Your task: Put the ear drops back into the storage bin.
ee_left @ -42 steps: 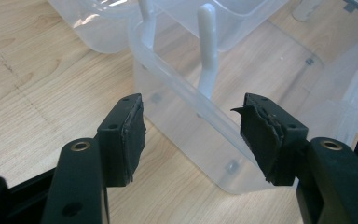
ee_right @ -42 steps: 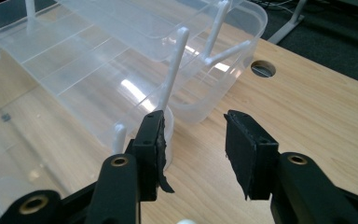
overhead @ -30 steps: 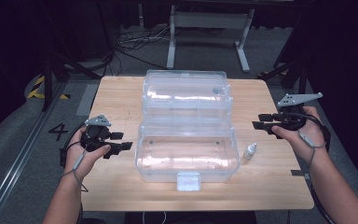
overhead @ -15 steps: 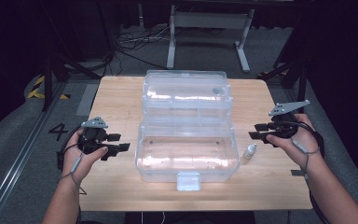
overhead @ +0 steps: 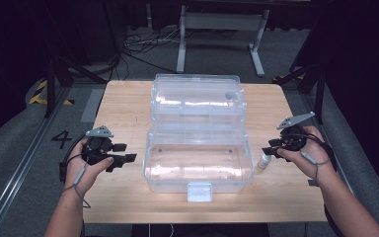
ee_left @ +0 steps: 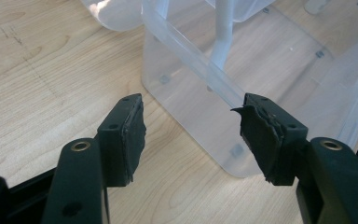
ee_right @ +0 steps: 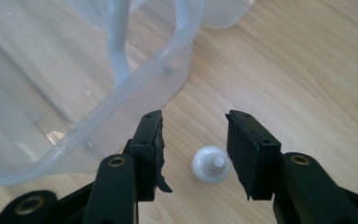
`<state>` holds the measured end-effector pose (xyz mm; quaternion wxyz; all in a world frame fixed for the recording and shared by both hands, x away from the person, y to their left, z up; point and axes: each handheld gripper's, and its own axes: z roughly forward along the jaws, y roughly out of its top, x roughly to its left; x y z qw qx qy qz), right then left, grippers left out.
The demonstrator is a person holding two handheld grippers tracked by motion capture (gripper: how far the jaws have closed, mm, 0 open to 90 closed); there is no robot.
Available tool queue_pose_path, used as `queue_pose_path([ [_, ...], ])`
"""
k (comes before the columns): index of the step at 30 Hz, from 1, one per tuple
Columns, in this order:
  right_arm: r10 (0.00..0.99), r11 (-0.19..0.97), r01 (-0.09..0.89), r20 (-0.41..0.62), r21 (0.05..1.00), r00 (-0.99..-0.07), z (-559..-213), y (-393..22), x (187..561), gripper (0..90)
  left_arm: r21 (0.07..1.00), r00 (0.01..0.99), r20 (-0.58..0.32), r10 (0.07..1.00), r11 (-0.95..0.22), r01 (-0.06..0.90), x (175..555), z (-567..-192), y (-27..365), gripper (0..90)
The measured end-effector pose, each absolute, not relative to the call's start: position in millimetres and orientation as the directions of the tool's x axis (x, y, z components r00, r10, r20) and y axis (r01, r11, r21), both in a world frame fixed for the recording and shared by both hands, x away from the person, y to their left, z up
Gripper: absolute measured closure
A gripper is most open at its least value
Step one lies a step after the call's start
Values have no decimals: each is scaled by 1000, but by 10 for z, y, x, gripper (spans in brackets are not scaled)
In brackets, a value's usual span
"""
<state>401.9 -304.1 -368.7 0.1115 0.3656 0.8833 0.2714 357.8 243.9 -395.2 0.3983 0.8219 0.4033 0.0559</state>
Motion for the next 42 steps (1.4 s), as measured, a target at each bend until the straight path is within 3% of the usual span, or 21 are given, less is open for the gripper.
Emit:
queue_pose_path([
  [10, 719, 604, 636, 16, 480, -695, -3847, -3084, 4133, 569, 686, 664, -234, 710, -364, 630, 3552, -3983, 2459, 399],
  [28, 693, 680, 659, 14, 323, -721, -4043, -3016, 4287, 656, 680, 629, -226, 744, -342, 648, 3423, -4024, 2604, 388],
  [42, 678, 702, 647, -4, 297, -735, -4058, -3025, 4318, 716, 684, 617, -236, 750, -323, 654, 3431, -4030, 2627, 388],
])
